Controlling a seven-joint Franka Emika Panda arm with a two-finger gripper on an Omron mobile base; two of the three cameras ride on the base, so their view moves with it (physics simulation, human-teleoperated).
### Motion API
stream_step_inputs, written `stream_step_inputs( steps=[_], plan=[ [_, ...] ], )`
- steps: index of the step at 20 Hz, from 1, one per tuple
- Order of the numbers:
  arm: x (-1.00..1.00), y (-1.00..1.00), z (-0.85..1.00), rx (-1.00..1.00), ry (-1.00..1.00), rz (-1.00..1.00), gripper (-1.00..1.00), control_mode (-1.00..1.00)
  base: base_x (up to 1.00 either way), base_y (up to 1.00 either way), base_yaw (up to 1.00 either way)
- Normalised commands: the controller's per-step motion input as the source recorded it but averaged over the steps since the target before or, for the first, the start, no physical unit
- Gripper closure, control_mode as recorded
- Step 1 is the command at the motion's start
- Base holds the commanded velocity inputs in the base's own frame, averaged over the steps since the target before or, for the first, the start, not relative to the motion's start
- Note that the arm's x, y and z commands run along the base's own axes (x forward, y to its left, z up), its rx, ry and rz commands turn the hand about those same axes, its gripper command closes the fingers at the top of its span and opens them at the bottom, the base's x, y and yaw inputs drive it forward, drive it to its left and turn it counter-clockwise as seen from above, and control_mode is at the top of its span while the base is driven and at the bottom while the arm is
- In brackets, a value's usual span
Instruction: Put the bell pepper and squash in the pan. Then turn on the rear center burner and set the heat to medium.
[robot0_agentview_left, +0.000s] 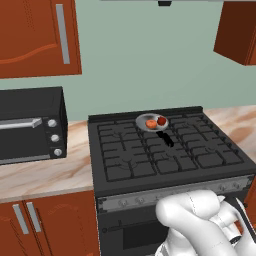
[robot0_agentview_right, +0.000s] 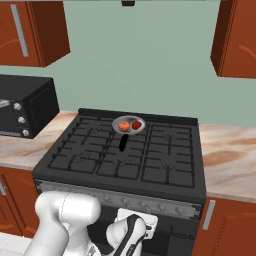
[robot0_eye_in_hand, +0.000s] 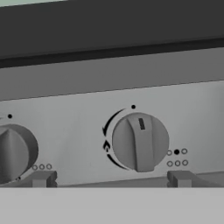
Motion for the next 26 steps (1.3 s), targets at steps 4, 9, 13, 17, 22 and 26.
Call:
stream_step_inputs(
  steps=[4,9,13,17,22,26],
  plan=[
    [0.03,0.0,0.01,0.0,-0.01,0.0,-1.0,-1.0,0.0,0.0,0.0],
    [0.19,-0.01,0.02,0.0,-0.09,0.0,-1.0,-1.0,0.0,0.0,0.0],
    [0.07,0.0,0.01,0.0,-0.01,0.0,-1.0,-1.0,0.0,0.0,0.0],
    [0.14,0.0,0.02,0.0,0.02,0.0,-1.0,-1.0,0.0,0.0,0.0],
    [0.16,0.0,0.19,0.0,0.02,0.0,-1.0,-1.0,0.0,0.0,0.0],
    [0.0,0.0,0.29,-0.01,-0.05,0.0,-1.0,-1.0,0.0,0.0,0.0]
  ],
)
